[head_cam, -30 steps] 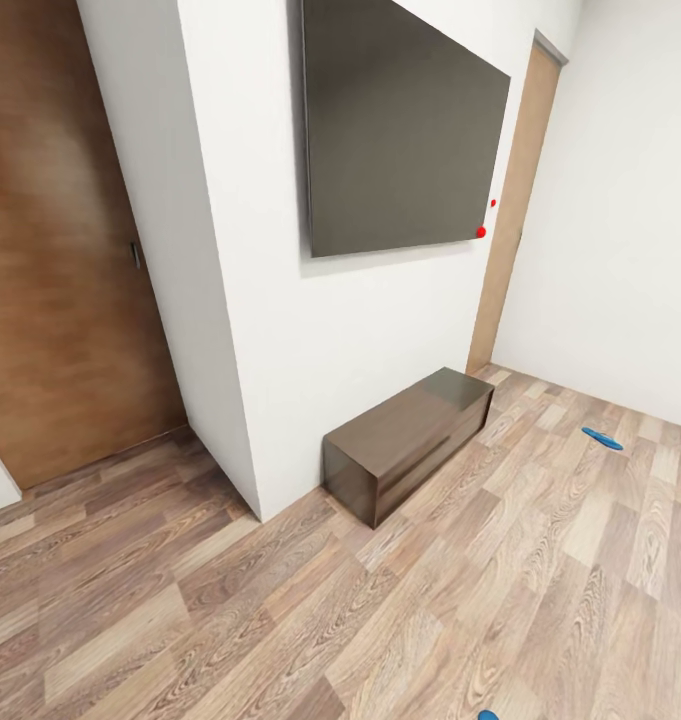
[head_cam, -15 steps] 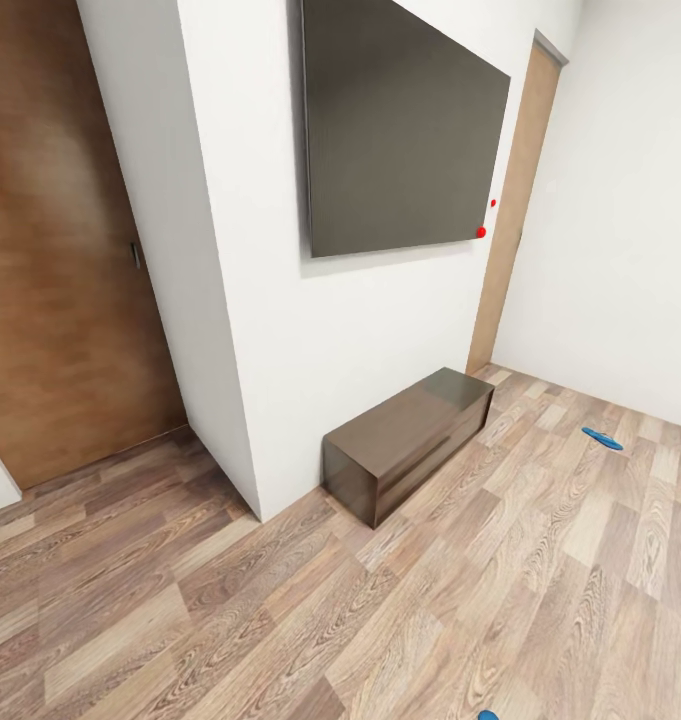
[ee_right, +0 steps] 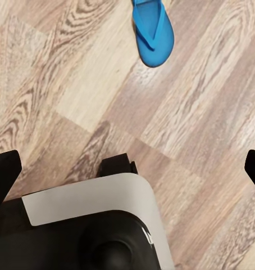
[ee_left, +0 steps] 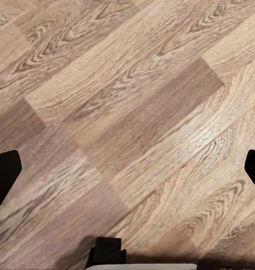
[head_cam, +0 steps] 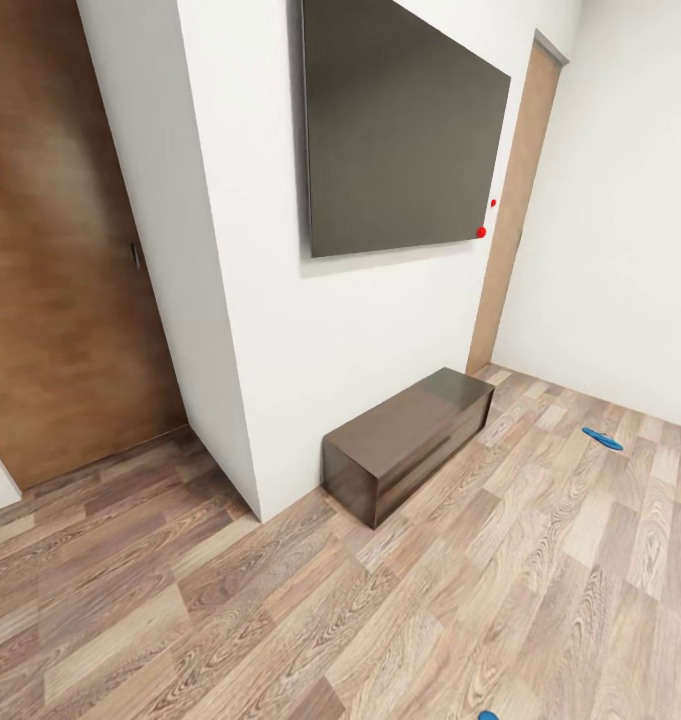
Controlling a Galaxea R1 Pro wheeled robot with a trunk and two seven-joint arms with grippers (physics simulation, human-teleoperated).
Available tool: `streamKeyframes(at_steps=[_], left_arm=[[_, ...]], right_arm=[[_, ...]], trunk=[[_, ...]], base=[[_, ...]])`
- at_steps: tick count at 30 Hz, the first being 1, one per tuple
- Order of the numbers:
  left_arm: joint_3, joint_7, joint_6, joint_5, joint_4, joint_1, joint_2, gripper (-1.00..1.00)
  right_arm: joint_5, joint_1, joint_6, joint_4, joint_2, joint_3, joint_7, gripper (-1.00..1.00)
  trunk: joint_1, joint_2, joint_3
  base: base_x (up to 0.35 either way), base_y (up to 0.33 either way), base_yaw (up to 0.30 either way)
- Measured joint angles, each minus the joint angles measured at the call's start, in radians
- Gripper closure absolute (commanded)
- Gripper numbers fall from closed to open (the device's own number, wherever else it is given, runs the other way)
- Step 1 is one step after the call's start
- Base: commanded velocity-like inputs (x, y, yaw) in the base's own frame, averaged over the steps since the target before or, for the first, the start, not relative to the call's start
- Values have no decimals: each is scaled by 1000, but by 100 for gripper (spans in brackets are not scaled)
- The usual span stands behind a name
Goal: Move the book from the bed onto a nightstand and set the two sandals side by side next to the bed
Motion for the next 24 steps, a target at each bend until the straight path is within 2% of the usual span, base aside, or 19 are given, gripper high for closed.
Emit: streamKeyframes(at_steps=[4,6,8,9,10,12,13,15,19,24], left_arm=[[0,2,2,0,-60,-8,-4,-100],[0,3,25,0,-123,-12,-9,-100],[0,3,130,-1,-269,-15,-15,-100],[0,3,162,-1,-303,-15,-15,-100],[0,2,224,-1,-362,-15,-16,-100],[0,-4,285,-1,-420,-15,-17,-100],[-1,-18,333,0,-466,-16,-17,-100],[-2,-54,381,1,-513,-17,-17,-100],[-2,-128,417,1,-537,-42,-16,-100],[2,-163,429,1,-495,-88,-9,-100]], right_arm=[[0,0,0,0,-1,0,1,-100],[0,0,0,0,-1,0,2,-100],[0,0,0,0,-2,-1,3,-100],[-1,0,0,0,-2,-2,3,-100],[-1,0,0,0,-2,-2,3,-100],[-1,0,0,-1,-2,-2,3,-100],[-1,0,0,0,-2,-2,4,-100],[-1,0,0,-1,-2,-2,4,-100],[0,0,0,-3,-2,-3,5,-100],[-1,0,1,-3,-5,-5,5,-100]], trunk=[[0,0,0],[0,0,0],[0,0,0],[0,0,0],[0,0,0],[0,0,0],[0,0,0],[0,0,0],[0,0,0],[0,0,0]], base=[[83,0,0],[119,0,0],[132,0,0],[135,0,0],[135,0,0],[135,0,0],[136,0,0],[146,-13,0],[147,-59,0],[77,-55,0]])
